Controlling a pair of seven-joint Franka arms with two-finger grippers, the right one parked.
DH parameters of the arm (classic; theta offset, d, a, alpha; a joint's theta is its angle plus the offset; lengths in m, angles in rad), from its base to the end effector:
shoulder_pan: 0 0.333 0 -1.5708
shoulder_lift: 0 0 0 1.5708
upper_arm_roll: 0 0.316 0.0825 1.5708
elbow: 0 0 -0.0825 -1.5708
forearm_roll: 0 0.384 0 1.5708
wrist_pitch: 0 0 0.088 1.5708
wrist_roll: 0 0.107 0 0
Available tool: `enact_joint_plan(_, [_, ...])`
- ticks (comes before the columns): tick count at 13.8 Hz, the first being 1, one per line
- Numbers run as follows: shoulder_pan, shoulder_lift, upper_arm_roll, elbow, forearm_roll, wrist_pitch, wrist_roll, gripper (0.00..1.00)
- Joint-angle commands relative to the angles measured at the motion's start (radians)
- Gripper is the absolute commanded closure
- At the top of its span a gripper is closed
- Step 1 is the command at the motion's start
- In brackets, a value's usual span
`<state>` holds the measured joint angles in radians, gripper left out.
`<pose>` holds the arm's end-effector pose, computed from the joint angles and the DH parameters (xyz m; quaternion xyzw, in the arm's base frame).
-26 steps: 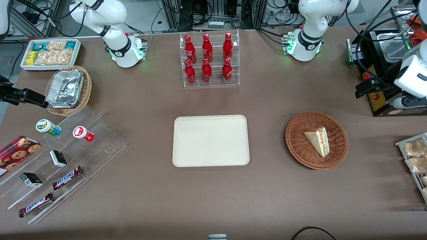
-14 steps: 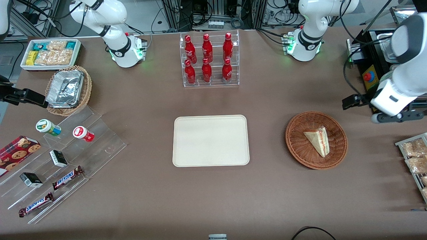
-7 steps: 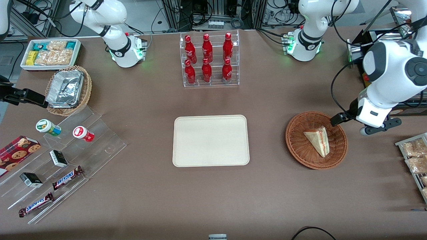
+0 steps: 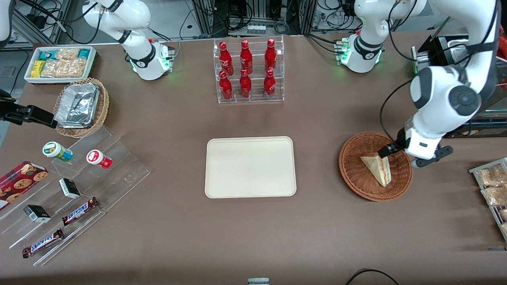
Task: Place sandwich from basket to tray
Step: 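Move the left gripper over the sandwich in the wicker basket and lower it, then close the left gripper on the wrapped sandwich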
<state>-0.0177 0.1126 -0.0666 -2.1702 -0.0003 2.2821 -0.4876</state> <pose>0.5481 -0.0460 0.3424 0.9797 0.2006 -0.0013 0.0036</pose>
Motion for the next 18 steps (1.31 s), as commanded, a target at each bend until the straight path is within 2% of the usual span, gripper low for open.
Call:
enact_joint_plan(1, [-0.007,0.024,0.002,-0.029,0.008,0.056,-0.009,0.0])
enact_joint_plan(11, [0.005,0.166,0.004,-0.03,0.019,0.203,-0.016,0.02])
enact_joint_plan(12, [0.005,0.174,0.002,-0.029,0.019,0.203,-0.025,0.2])
enact_joint_plan(14, [0.004,0.17,0.004,-0.029,0.019,0.191,-0.025,0.96])
enact_joint_plan(15, [0.004,0.167,0.004,-0.028,0.019,0.183,-0.019,1.0])
enact_joint_plan(18, [-0.001,0.131,0.004,-0.017,0.019,0.12,-0.013,1.0])
